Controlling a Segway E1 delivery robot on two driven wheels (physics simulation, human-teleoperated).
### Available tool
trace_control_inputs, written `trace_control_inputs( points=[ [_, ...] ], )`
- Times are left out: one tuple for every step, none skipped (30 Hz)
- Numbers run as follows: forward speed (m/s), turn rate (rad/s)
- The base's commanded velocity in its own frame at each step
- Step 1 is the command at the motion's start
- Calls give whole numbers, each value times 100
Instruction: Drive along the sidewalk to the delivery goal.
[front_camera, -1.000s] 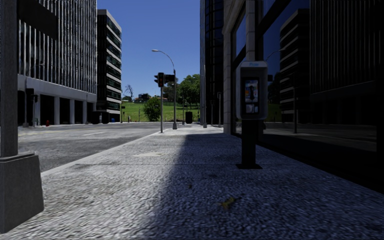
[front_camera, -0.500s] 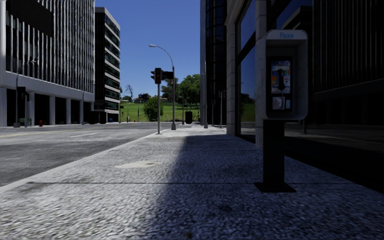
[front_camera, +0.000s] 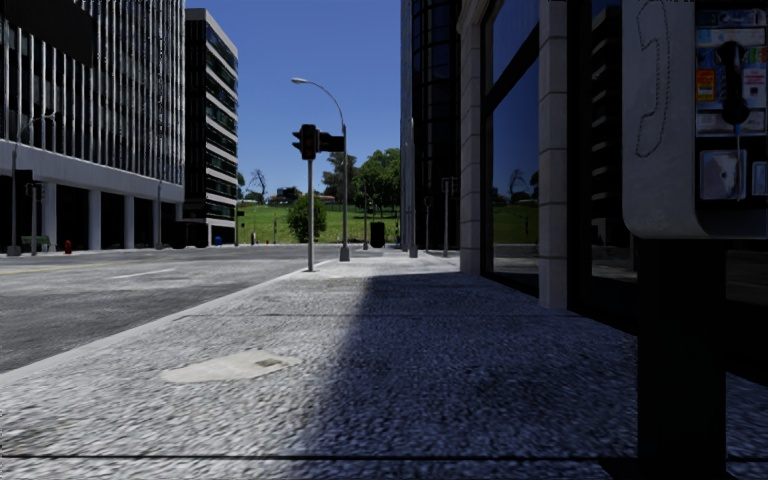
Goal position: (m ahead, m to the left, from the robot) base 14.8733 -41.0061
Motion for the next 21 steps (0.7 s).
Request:
trace_control_inputs(
  points=[
    [200, 0],
    [200, 0],
    [200, 0],
    [200, 0],
    [200, 0],
    [200, 0],
    [200, 0],
    [200, 0],
    [200, 0],
    [200, 0],
    [200, 0],
    [200, 0],
    [200, 0],
    [200, 0],
    [200, 0],
    [200, 0],
    [200, 0],
    [200, 0],
    [200, 0],
    [200, 0],
    [200, 0]
  ],
)
